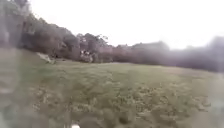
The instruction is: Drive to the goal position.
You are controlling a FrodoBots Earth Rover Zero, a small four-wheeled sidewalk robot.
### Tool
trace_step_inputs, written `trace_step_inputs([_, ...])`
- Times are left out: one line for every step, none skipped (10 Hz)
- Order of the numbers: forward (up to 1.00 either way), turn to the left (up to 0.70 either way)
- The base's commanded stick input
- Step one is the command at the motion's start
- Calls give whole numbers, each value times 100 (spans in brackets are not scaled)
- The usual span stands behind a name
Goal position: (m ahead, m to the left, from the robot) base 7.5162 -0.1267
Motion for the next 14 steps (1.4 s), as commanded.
trace_step_inputs([70,-5])
trace_step_inputs([70,-14])
trace_step_inputs([70,-14])
trace_step_inputs([70,-14])
trace_step_inputs([70,-14])
trace_step_inputs([70,-14])
trace_step_inputs([70,-14])
trace_step_inputs([70,-14])
trace_step_inputs([70,-4])
trace_step_inputs([70,0])
trace_step_inputs([70,0])
trace_step_inputs([70,0])
trace_step_inputs([70,0])
trace_step_inputs([70,0])
